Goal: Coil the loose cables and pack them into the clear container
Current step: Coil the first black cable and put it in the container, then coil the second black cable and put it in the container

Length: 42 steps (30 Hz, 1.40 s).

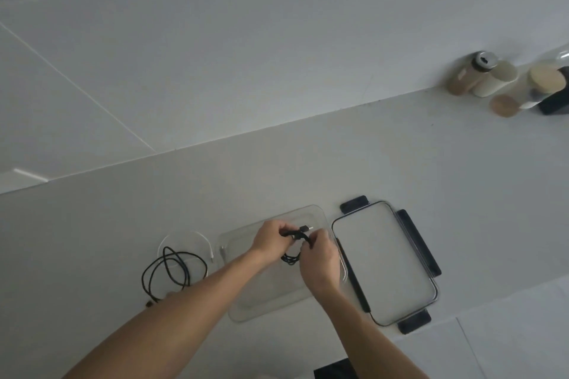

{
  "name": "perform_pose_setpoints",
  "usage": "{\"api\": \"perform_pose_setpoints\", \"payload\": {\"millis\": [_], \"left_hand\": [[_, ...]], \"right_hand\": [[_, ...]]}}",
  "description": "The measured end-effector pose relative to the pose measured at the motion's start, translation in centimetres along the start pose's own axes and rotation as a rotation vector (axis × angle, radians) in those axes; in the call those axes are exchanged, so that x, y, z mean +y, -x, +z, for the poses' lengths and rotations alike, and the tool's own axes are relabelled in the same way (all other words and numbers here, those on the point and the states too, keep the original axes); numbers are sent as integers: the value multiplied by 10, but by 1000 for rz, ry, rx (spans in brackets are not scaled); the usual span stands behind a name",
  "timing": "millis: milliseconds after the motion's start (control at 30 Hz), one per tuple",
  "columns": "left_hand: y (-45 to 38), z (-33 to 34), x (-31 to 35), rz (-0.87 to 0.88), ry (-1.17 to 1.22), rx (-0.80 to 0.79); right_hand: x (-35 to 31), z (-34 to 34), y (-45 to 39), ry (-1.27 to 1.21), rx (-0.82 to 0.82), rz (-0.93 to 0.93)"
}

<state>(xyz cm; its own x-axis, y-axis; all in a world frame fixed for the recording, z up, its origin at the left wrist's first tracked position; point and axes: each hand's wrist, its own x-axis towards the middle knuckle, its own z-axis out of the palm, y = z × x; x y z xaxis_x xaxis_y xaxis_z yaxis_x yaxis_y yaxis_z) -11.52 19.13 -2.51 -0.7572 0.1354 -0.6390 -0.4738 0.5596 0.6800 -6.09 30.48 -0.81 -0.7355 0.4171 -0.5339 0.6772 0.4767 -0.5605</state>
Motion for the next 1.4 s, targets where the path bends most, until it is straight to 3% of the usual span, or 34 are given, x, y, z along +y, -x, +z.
{"api": "perform_pose_setpoints", "payload": {"millis": [200, 533, 700, 1100, 1233, 1400], "left_hand": [[-7, 11, -13, 61, -131, 6], [11, 24, -33, 168, -182, 306], [14, 16, -37, 116, -141, 217], [11, 11, -34, -5, 46, 181], [15, -2, -32, 13, 114, 129], [42, -38, -22, 111, 224, 227]], "right_hand": [[2, 21, -14, -106, 4, 165], [-4, 29, -18, -210, 74, 299], [-6, 37, -16, -328, 67, 360], [-9, -4, 26, -410, 23, 244], [-20, -20, 33, -348, 6, 111], [-47, -25, 35, -239, -1, -139]]}}
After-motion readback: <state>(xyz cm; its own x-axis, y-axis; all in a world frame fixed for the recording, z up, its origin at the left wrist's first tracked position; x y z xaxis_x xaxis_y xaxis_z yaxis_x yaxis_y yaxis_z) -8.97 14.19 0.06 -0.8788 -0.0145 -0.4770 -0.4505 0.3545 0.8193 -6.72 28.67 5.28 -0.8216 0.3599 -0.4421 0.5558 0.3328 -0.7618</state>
